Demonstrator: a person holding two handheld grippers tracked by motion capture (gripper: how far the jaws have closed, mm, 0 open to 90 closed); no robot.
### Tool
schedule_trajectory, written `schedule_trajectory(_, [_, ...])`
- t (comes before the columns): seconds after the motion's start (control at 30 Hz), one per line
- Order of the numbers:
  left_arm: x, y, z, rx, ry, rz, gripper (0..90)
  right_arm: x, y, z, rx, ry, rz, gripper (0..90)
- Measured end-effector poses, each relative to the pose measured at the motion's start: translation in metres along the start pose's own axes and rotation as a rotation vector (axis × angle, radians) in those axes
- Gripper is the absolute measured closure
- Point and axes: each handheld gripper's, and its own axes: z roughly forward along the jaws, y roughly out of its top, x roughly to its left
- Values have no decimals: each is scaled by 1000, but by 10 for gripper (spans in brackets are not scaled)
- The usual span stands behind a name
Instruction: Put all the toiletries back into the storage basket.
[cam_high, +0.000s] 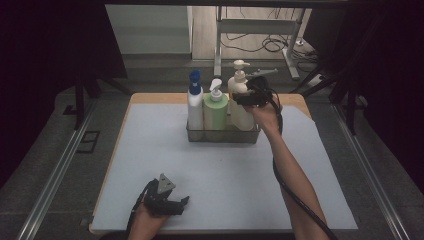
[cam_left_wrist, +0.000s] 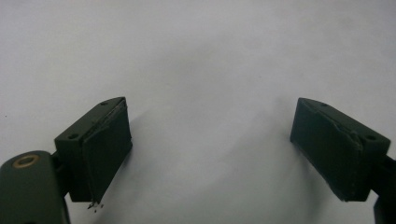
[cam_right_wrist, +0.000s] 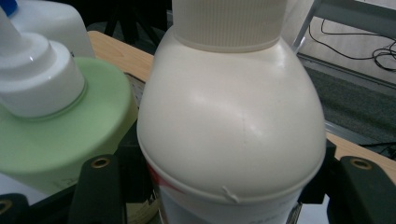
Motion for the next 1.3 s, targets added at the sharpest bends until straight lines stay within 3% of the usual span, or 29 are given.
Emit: schedule_trajectory(1.3, [0,0,0,-1,1,1,123,-1,-46,-8,68,45,-8,370])
